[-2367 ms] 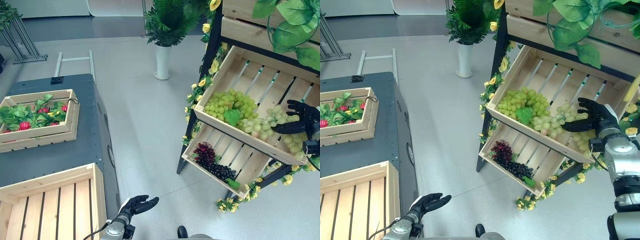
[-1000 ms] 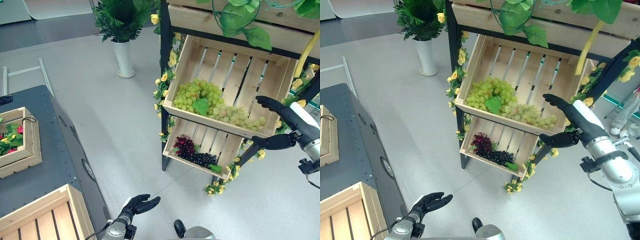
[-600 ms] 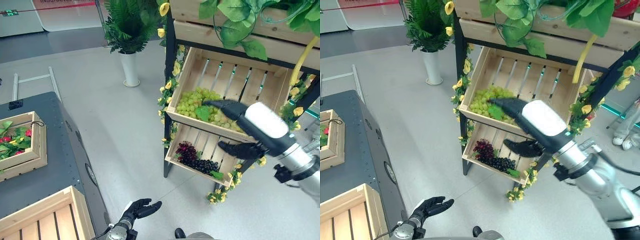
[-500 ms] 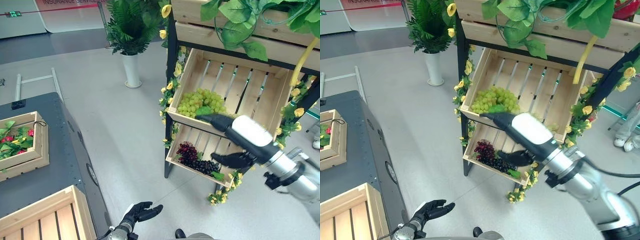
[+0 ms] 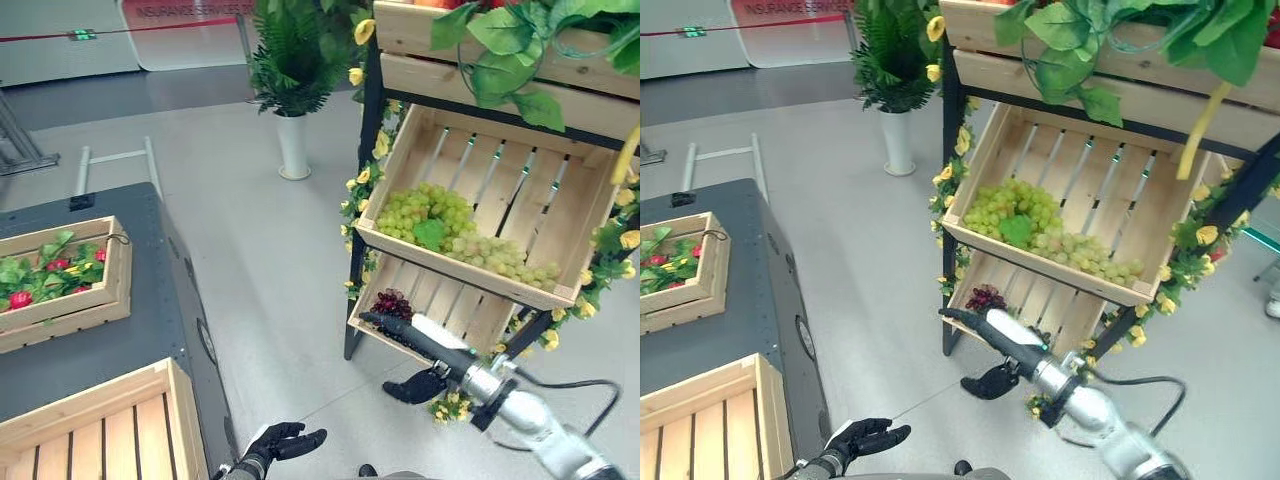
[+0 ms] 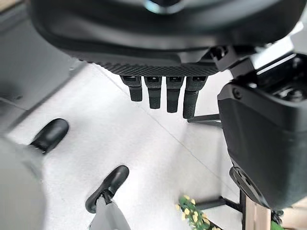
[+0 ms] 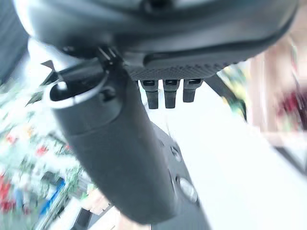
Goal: Pick up the fruits from the basket on one side to the basket on the other side
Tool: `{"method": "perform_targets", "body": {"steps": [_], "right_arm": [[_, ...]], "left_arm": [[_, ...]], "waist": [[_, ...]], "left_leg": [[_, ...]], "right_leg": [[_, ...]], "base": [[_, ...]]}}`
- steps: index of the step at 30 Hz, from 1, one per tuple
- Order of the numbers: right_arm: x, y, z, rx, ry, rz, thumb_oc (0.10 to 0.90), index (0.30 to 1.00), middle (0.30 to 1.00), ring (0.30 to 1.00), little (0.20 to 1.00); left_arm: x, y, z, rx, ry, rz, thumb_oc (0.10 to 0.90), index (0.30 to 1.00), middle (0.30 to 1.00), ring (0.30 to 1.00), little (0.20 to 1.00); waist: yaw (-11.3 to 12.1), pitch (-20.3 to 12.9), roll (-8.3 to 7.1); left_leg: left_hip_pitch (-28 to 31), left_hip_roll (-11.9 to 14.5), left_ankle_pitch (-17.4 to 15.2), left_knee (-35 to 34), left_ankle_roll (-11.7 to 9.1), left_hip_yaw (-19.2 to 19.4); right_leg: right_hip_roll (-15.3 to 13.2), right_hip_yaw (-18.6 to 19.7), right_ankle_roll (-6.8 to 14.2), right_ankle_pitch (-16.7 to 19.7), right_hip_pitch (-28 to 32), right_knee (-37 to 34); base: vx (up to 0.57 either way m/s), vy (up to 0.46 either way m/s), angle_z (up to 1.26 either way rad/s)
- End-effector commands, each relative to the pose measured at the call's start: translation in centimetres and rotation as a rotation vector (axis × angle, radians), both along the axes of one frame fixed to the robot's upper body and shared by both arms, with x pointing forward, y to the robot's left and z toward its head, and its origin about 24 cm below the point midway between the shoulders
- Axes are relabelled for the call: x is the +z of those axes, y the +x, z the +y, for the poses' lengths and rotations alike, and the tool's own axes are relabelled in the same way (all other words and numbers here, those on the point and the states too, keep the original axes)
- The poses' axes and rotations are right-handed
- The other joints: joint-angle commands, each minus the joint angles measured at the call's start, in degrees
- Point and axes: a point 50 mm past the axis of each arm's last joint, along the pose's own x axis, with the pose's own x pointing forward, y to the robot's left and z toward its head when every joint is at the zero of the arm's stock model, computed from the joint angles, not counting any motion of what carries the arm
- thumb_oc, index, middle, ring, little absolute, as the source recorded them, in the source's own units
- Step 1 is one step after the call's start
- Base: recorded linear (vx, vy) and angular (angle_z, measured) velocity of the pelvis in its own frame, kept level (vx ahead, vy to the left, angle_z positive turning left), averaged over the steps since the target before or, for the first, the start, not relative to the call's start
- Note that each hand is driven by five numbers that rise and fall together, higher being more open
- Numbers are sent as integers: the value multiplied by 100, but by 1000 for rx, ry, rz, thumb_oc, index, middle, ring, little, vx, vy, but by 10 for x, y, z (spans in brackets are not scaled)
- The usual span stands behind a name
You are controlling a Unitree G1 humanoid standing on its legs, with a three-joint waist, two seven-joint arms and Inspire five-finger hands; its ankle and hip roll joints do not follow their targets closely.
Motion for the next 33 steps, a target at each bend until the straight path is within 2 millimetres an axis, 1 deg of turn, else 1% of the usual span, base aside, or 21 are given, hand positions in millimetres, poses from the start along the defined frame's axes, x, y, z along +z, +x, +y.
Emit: {"method": "perform_targets", "body": {"steps": [1, 2, 6, 8, 9, 10, 11, 12, 13, 15, 18, 19, 20, 22, 23, 24, 25, 27, 28, 33], "right_arm": [[37, 40, 14, -101, 190, -178, 800, 900, 900, 900, 900], [27, 41, 16, -147, 238, -108, 800, 900, 900, 900, 900], [-3, 36, 24, -240, 315, 52, 800, 900, 900, 900, 900], [-14, 32, 27, -260, 327, 107, 800, 900, 900, 900, 900], [-23, 29, 30, -271, 302, 137, 800, 900, 900, 900, 900], [-24, 29, 30, -273, 298, 145, 800, 900, 900, 900, 900], [-31, 27, 30, -293, 286, 168, 800, 900, 900, 900, 900], [-42, 24, 28, -330, 259, 212, 800, 900, 900, 900, 900], [-48, 22, 26, -352, 256, 242, 800, 900, 900, 900, 900], [-56, 19, 24, -385, 251, 277, 800, 900, 900, 900, 900], [-77, 8, 13, -503, 247, 380, 800, 900, 900, 900, 900], [-78, 7, 12, -513, 246, 389, 800, 900, 900, 900, 900], [-88, 0, 5, -573, 235, 435, 800, 900, 900, 900, 900], [-100, -9, -4, -635, 191, 481, 800, 900, 900, 900, 900], [-108, -17, -11, -684, 172, 537, 800, 900, 900, 900, 900], [-111, -21, -13, -705, 169, 561, 800, 900, 900, 900, 900], [-120, -31, -21, -750, 136, 612, 800, 900, 900, 900, 900], [-125, -39, -26, -772, 109, 648, 800, 900, 900, 900, 900], [-131, -50, -31, -803, 89, 698, 800, 900, 900, 900, 900], [-138, -65, -30, -771, 58, 758, 800, 900, 900, 900, 900]], "left_arm": [[11, 37, -7, -71, 11, -115, 800, 900, 900, 900, 900], [11, 36, -9, -75, 7, -116, 800, 900, 900, 900, 900], [10, 34, -16, -54, -23, -110, 800, 900, 900, 900, 900], [9, 32, -18, -42, -37, -105, 800, 900, 900, 900, 900], [8, 30, -19, -39, -42, -102, 800, 900, 900, 900, 900], [8, 30, -19, -38, -42, -102, 800, 900, 900, 900, 900], [8, 29, -20, -41, -42, -101, 800, 900, 900, 900, 900], [7, 26, -20, -38, -39, -96, 800, 900, 900, 900, 900], [6, 25, -20, -35, -39, -93, 800, 900, 900, 900, 900], [6, 23, -19, -23, -38, -89, 800, 900, 900, 900, 900], [4, 19, -14, -15, -39, -73, 800, 900, 900, 900, 900], [4, 19, -14, -15, -37, -73, 800, 900, 900, 900, 900], [4, 18, -12, -15, -26, -75, 800, 900, 900, 900, 900], [4, 18, -10, -11, -16, -68, 800, 900, 900, 900, 900], [3, 17, -9, -4, -17, -60, 800, 900, 900, 900, 900], [3, 17, -9, -2, -18, -58, 800, 900, 900, 900, 900], [2, 16, -10, 3, -25, -50, 800, 900, 900, 900, 900], [2, 15, -11, 5, -32, -46, 800, 900, 900, 900, 900], [1, 15, -11, 7, -36, -42, 800, 900, 900, 900, 900], [1, 14, -11, -8, -51, -27, 800, 900, 900, 900, 900]], "waist": [[165, 200, 41], [196, 210, 48], [295, 222, 80], [331, 224, 94], [370, 220, 113], [373, 220, 115], [406, 219, 132], [464, 225, 158], [493, 224, 175], [530, 226, 191], [634, 218, 242], [638, 221, 245], [674, 216, 273], [718, 203, 299], [748, 198, 314], [758, 197, 318], [801, 195, 331], [838, 193, 335], [882, 187, 335], [981, 188, 333]], "left_leg": [[194, -235, -759, 83, 69, -357], [195, -235, -754, 80, 71, -381], [191, -241, -744, 64, 67, -452], [189, -242, -740, 60, 64, -479], [181, -249, -737, 59, 64, -519], [179, -250, -736, 59, 65, -526], [167, -254, -733, 62, 71, -559], [152, -263, -732, 70, 80, -618], [145, -271, -731, 74, 86, -653], [140, -276, -731, 79, 91, -695], [118, -301, -739, 108, 101, -823], [122, -303, -740, 107, 102, -835], [124, -316, -744, 104, 101, -888], [117, -333, -744, 104, 107, -949], [111, -340, -738, 100, 110, -990], [109, -342, -737, 97, 113, -1004], [108, -347, -732, 85, 123, -1063], [100, -355, -729, 85, 133, -1118], [92, -366, -717, 81, 138, -1183], [69, -392, -674, 65, 130, -1365]], "right_leg": [[277, -401, -56, -423, 257, 137], [269, -443, -67, -434, 267, 144], [242, -585, -98, -483, 299, 165], [232, -645, -109, -512, 313, 189], [229, -691, -123, -545, 324, 216], [229, -698, -125, -550, 325, 219], [227, -732, -139, -575, 322, 247], [220, -795, -159, -613, 329, 280], [216, -829, -171, -634, 335, 298], [208, -872, -186, -660, 350, 313], [186, -971, -221, -722, 404, 326], [186, -977, -225, -727, 412, 327], [180, -1020, -235, -755, 444, 326], [174, -1061, -240, -780, 470, 329], [167, -1090, -243, -791, 486, 324], [166, -1099, -246, -795, 491, 321], [166, -1130, -261, -812, 509, 320], [162, -1161, -272, -821, 528, 312], [163, -1192, -281, -824, 548, 301], [155, -1294, -301, -850, 591, 290]], "base": [[-2, -36, 12], [0, -40, 15], [9, -39, 13], [20, -38, 10], [21, -31, 16], [18, -25, 16], [12, -23, 11], [16, -27, 9], [17, -23, 9], [15, -16, 20], [23, -17, 25], [36, -10, 13], [33, -4, 11], [46, 8, 16], [41, 13, 23], [41, 11, 16], [31, 5, 5], [36, 0, 6], [43, -5, 15], [26, -12, 14]]}}
